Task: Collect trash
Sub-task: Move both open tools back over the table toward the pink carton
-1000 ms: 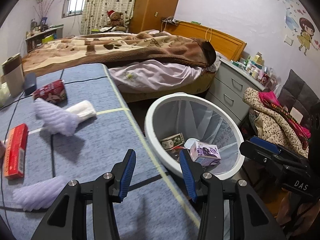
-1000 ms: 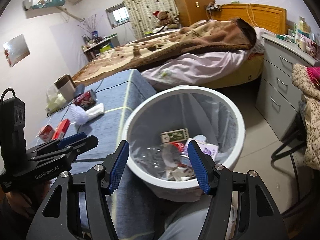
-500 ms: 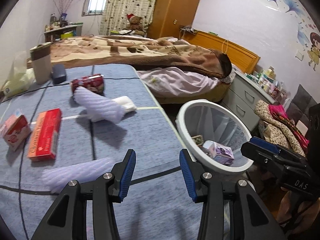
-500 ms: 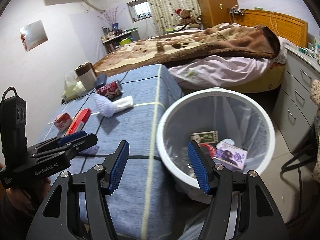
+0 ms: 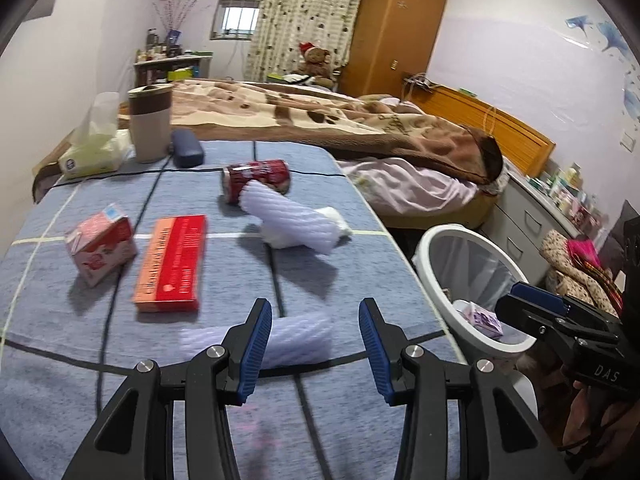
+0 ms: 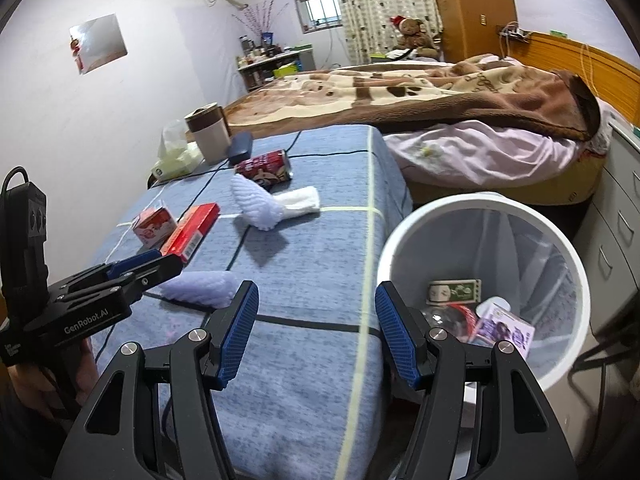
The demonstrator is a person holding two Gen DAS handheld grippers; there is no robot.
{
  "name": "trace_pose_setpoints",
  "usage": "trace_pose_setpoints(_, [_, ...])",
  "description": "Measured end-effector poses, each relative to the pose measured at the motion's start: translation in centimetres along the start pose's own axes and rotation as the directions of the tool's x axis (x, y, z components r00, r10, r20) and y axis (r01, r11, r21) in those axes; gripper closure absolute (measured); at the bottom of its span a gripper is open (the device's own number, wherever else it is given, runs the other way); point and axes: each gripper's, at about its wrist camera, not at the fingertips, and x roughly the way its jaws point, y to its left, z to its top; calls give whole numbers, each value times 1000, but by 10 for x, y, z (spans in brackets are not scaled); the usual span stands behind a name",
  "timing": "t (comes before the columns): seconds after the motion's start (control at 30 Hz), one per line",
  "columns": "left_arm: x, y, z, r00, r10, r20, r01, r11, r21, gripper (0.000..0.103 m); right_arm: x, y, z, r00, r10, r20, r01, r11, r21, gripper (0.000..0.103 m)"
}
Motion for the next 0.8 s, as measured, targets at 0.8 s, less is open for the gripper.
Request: trace_pose_setpoints(0.8, [-13, 77, 15, 990, 138, 38, -134, 987, -91, 58, 29, 37, 28, 997, 77, -19, -78, 993, -92, 41])
